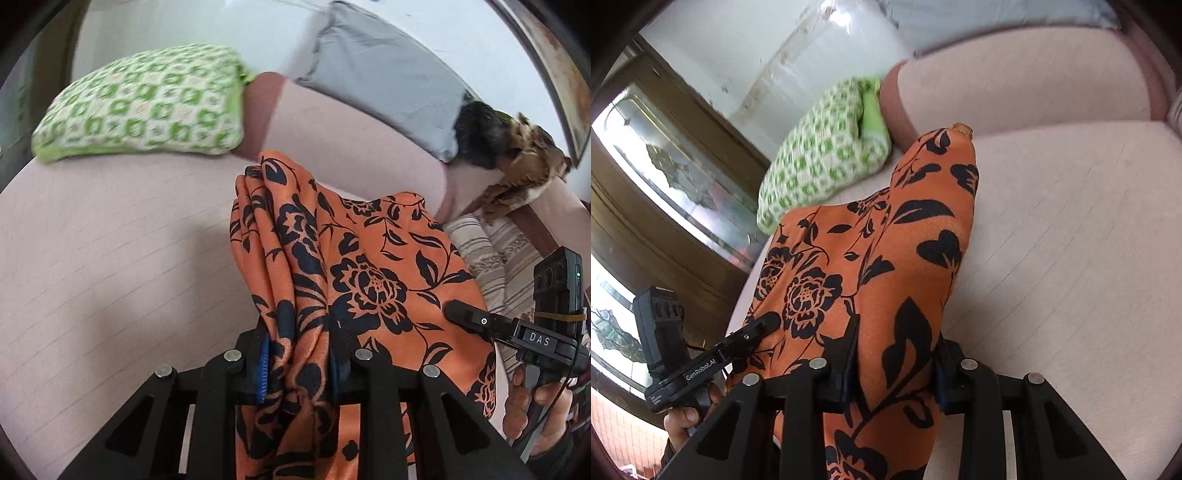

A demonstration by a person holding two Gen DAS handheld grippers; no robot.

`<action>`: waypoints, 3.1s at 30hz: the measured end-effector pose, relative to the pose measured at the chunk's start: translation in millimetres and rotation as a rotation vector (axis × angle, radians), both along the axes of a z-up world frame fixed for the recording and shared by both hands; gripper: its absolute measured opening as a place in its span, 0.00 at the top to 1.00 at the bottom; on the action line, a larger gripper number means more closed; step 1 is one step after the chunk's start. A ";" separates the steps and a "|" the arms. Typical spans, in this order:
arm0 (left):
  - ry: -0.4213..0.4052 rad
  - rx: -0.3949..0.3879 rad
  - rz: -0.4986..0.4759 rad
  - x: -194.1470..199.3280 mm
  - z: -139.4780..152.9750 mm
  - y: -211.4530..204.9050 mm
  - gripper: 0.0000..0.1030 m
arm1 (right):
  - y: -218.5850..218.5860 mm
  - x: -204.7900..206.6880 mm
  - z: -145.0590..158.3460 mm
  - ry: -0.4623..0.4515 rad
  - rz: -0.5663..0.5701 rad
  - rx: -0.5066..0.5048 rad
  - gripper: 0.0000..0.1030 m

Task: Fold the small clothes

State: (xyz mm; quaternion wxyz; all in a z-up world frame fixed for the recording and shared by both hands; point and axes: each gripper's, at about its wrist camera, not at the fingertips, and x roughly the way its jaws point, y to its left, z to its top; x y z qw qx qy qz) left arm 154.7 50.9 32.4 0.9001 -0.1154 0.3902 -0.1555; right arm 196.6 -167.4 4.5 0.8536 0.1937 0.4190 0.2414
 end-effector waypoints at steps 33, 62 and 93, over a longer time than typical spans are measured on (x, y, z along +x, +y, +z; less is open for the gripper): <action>0.039 0.223 0.022 -40.6 -92.1 39.2 0.34 | -54.2 -39.6 -40.4 0.062 -0.100 0.013 0.29; 0.104 0.163 -0.016 -31.9 -134.0 51.2 0.26 | -71.7 55.4 -87.1 0.224 -0.183 0.070 0.21; 0.018 0.267 0.068 -85.5 -85.6 51.7 0.22 | -41.0 -76.4 -45.4 0.128 -0.103 0.070 0.16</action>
